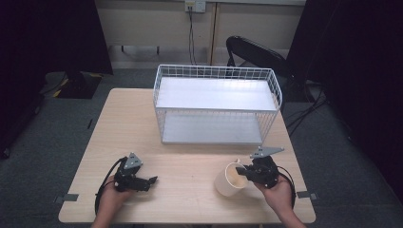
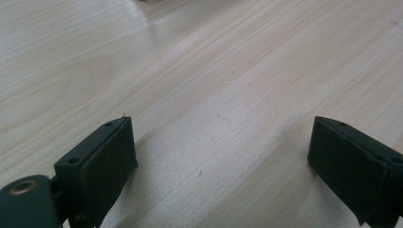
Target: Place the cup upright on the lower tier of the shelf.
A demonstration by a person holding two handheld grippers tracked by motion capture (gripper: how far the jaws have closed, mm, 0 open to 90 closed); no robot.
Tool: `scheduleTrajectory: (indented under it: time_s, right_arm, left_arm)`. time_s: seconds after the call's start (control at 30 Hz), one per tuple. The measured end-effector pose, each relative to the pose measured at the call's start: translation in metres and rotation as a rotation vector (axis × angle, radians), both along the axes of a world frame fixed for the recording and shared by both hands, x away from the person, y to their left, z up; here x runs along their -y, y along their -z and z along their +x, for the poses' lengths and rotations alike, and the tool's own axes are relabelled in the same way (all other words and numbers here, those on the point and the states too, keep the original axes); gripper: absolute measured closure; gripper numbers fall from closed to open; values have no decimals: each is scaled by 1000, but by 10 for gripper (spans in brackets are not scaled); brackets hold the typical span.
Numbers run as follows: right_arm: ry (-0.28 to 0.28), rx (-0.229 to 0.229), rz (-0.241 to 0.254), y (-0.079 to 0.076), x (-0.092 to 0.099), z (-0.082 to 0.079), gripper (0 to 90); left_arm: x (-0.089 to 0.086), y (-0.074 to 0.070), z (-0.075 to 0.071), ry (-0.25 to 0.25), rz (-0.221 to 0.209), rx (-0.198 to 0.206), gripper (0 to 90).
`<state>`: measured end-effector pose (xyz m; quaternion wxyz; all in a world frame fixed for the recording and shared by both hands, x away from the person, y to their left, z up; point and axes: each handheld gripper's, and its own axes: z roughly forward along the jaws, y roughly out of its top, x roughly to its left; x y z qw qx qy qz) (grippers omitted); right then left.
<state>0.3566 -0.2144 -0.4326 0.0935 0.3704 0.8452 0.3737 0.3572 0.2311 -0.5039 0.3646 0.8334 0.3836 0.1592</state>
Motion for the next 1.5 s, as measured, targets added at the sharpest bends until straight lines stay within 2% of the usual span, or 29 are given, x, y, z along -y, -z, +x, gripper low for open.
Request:
scheduleTrajectory:
  time_s: [0.37,0.47,0.8,1.0,1.5]
  right_arm:
    - [52,30,11,-8,1,14,832]
    - [65,25,18,-8,2,19,832]
    - [100,42,10,-13,3,29,833]
    - [139,61,18,-15,7,36,833]
    - [196,97,-6,-16,6,51,834]
  left_arm:
    - [0,0,0,0,0,0,85]
    - [0,0,0,0,0,0,85]
    - [0,0,0,0,0,0,85]
    - [0,0,0,-1,0,0,85]
    - [0,0,0,0,0,0,85]
